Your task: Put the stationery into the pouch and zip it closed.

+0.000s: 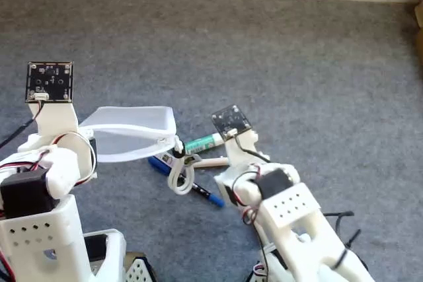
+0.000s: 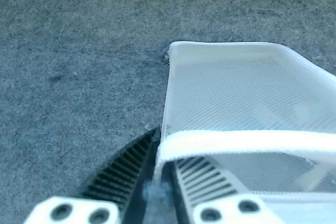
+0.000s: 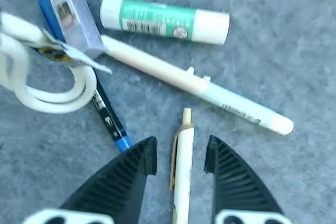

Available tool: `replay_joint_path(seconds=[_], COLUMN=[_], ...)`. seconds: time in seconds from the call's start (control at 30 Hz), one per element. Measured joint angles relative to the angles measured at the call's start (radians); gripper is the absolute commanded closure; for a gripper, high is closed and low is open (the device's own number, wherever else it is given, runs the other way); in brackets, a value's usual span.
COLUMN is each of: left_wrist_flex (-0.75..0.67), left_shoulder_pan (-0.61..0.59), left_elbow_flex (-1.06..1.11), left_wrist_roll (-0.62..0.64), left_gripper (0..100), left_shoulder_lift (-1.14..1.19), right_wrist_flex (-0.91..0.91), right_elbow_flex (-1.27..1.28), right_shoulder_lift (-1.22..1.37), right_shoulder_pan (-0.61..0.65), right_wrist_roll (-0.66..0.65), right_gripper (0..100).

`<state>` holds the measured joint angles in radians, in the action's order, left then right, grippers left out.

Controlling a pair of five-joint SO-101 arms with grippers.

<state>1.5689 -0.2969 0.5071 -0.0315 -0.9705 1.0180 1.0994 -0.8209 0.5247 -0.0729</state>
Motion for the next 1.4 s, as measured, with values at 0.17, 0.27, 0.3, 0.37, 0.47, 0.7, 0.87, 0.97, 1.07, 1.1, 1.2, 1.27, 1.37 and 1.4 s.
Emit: replay_joint_path(seconds=[0.17, 0.27, 0.3, 0.37, 0.47, 0.7, 0.87, 0.97, 1.07, 1.1, 1.2, 1.27, 1.37, 1.4], left_wrist_flex=[0.0, 0.0, 0.0, 0.0, 0.0, 0.0, 0.0, 0.0, 0.0, 0.0, 0.0, 0.0, 0.0, 0.0], left_shoulder_pan=[0.0, 0.0, 0.0, 0.0, 0.0, 0.0, 0.0, 0.0, 0.0, 0.0, 0.0, 0.0, 0.0, 0.0], left_elbow_flex=[0.0, 0.0, 0.0, 0.0, 0.0, 0.0, 0.002, 0.002, 0.002, 0.002, 0.002, 0.002, 0.002, 0.002], left_wrist_roll=[0.0, 0.0, 0.0, 0.0, 0.0, 0.0, 0.0, 0.0, 0.0, 0.0, 0.0, 0.0, 0.0, 0.0], left_gripper=[99, 99, 99, 99, 99, 99, 99, 99, 99, 99, 99, 99, 99, 99], left_shoulder_lift=[0.0, 0.0, 0.0, 0.0, 0.0, 0.0, 0.0, 0.0, 0.0, 0.0, 0.0, 0.0, 0.0, 0.0], right_wrist_flex=[-0.025, -0.029, -0.029, -0.029, -0.029, -0.193, -0.212, -0.215, -0.187, -0.155, -0.071, -0.038, 0.005, 0.023], right_elbow_flex=[-0.005, -0.032, -0.041, -0.061, -0.081, -0.081, -0.081, -0.081, -0.081, -0.081, -0.081, -0.081, -0.081, -0.081], right_shoulder_lift=[0.209, 0.315, 0.339, 0.384, 0.427, 0.442, 0.442, 0.442, 0.439, 0.43, 0.361, 0.288, 0.169, 0.126], right_shoulder_pan=[0.0, 0.0, 0.0, 0.0, 0.0, -0.002, -0.002, -0.002, -0.002, -0.002, -0.002, -0.002, -0.002, -0.002], right_wrist_roll=[0.0, 0.0, 0.0, 0.0, 0.0, -0.002, -0.002, -0.002, -0.002, -0.002, -0.002, -0.002, -0.002, -0.002], right_gripper=[85.0, 85.0, 85.1, 86.8, 94.3, 98.0, 98.9, 99.5, 99.5, 99.5, 99.5, 99.5, 99.5, 99.5])
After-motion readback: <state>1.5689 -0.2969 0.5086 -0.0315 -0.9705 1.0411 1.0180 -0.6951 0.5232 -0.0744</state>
